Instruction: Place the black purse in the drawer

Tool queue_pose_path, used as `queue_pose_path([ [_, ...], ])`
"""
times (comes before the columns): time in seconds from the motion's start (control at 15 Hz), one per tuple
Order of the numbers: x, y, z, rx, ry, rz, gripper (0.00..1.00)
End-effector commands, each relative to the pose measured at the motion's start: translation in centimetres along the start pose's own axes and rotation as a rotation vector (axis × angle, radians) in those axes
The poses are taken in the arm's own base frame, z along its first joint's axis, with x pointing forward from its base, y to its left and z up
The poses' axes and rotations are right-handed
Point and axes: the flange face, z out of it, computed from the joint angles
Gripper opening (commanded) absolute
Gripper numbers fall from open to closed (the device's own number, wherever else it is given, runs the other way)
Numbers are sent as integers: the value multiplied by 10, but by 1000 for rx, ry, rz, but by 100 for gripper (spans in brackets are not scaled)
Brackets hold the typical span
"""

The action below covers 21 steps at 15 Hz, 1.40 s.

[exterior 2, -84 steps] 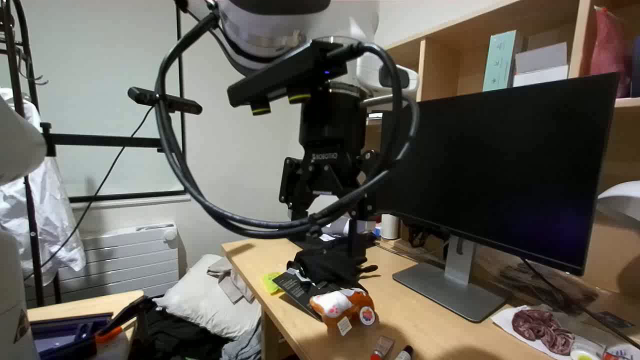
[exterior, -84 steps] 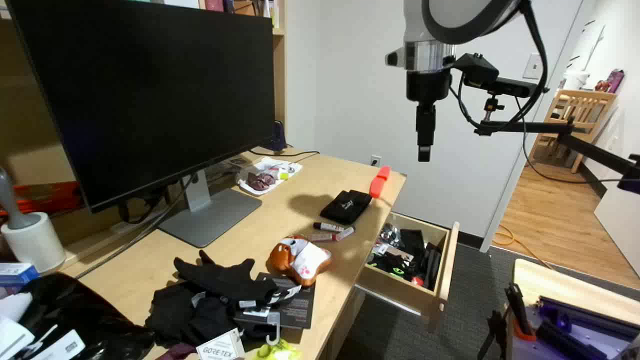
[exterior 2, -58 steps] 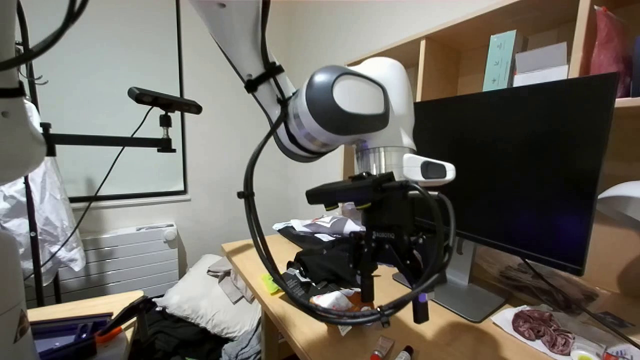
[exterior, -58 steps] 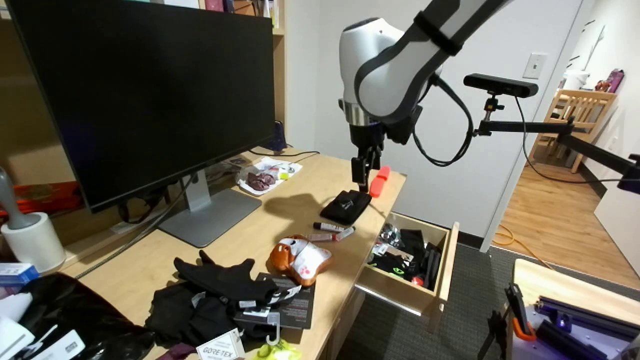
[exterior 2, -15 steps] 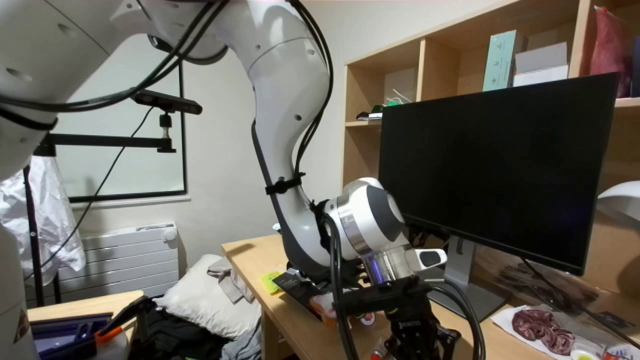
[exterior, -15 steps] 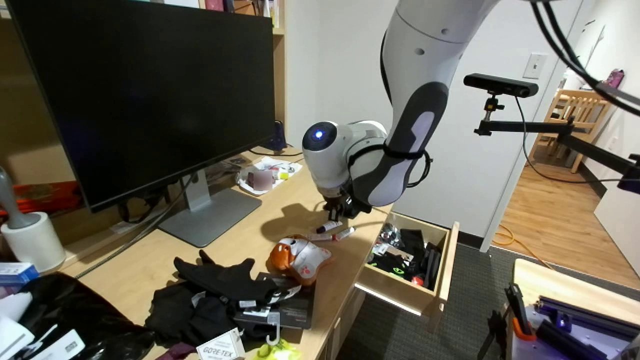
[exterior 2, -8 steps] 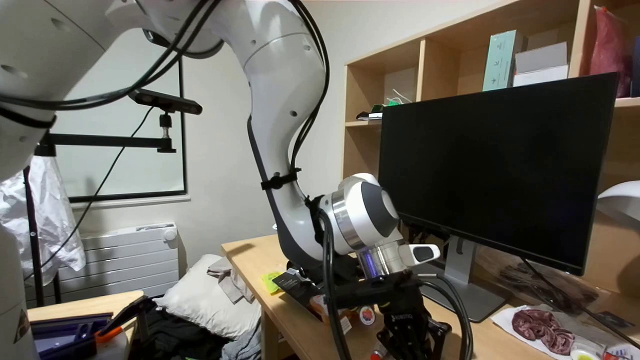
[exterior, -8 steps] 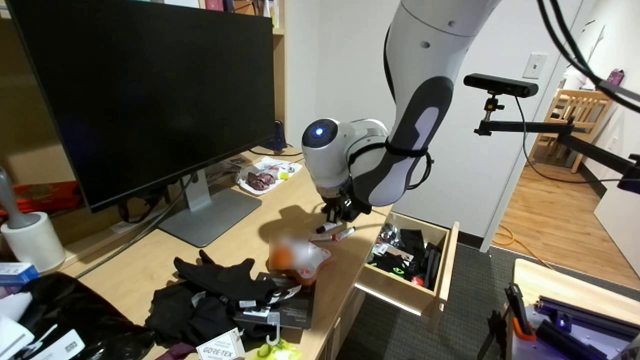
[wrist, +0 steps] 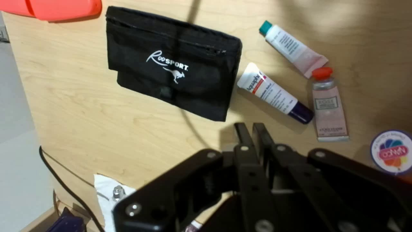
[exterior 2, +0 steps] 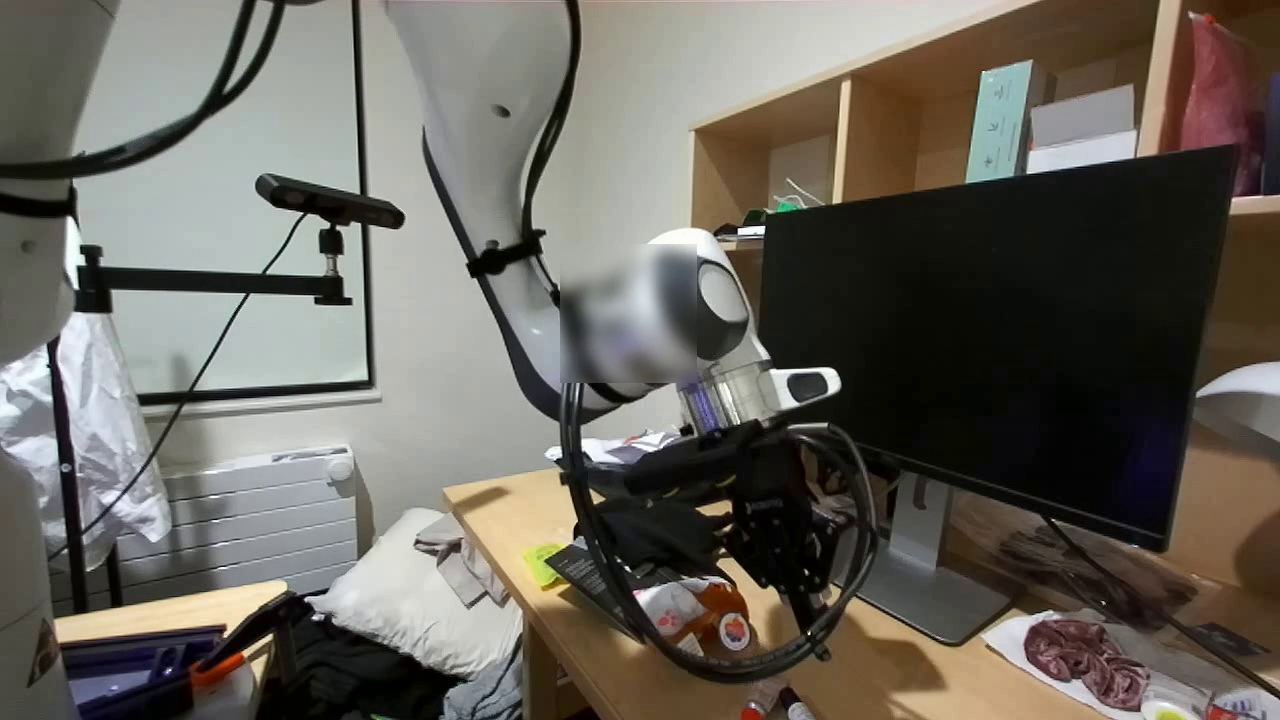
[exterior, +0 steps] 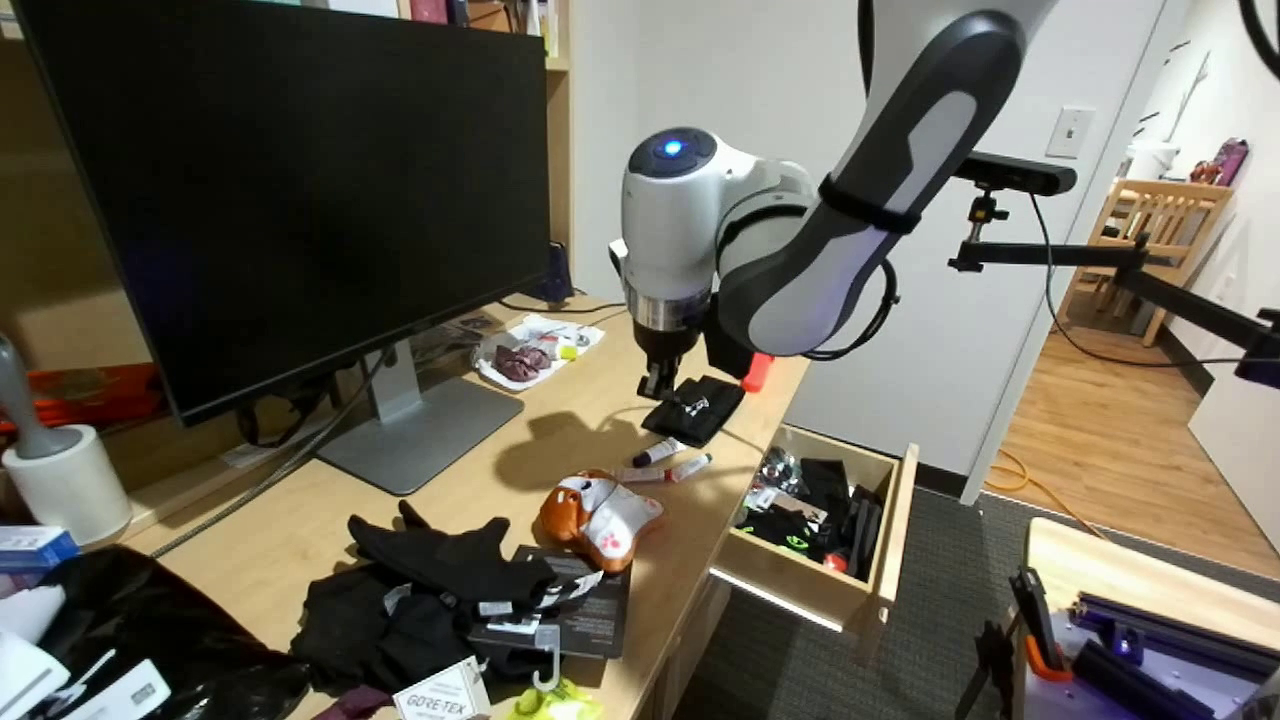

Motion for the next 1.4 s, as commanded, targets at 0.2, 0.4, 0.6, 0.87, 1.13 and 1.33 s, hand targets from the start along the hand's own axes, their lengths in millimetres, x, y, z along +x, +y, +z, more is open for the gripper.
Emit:
queue_pose_path([
  [0.2, -15, 27, -31, -64, 16, 12, 58],
  [0.4, -17, 31, -23, -97, 4, -6, 77],
  [0.6, -19, 32, -7, -118, -34, 22, 97],
  [0.87, -26, 30, 18, -114, -160, 172, 100],
  [1.13, -24, 34, 40, -199, -206, 69, 100],
  [1.33, -24, 33, 57, -231, -253, -82, 100],
])
